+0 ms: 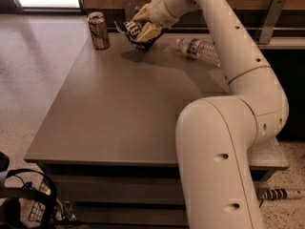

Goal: Move blue chip bag near orange can

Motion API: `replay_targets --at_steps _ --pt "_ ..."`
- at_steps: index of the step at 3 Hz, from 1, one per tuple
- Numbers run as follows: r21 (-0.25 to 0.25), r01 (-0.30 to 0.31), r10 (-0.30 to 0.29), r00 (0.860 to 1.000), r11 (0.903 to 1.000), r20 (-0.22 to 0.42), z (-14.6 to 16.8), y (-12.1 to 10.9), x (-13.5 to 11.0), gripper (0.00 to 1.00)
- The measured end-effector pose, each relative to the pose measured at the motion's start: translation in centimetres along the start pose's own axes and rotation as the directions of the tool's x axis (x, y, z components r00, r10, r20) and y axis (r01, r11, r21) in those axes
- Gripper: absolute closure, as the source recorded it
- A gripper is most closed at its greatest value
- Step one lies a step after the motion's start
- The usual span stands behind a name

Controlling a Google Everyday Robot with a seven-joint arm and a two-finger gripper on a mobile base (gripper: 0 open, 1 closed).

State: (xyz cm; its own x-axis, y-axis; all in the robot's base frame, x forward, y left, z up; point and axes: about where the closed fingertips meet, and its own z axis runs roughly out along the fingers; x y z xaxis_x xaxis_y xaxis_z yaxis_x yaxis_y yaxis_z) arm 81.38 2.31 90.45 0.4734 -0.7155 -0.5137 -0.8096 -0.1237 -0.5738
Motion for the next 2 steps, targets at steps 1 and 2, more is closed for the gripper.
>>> replay_targets --at_steps 1,2 --pt "-0.005 -0.001 0.001 1.000 1.0000 0.002 0.40 0.10 -0.03 0.00" --pt "-0.005 -0.001 0.001 1.000 1.0000 0.002 0.41 0.11 -0.03 0.00"
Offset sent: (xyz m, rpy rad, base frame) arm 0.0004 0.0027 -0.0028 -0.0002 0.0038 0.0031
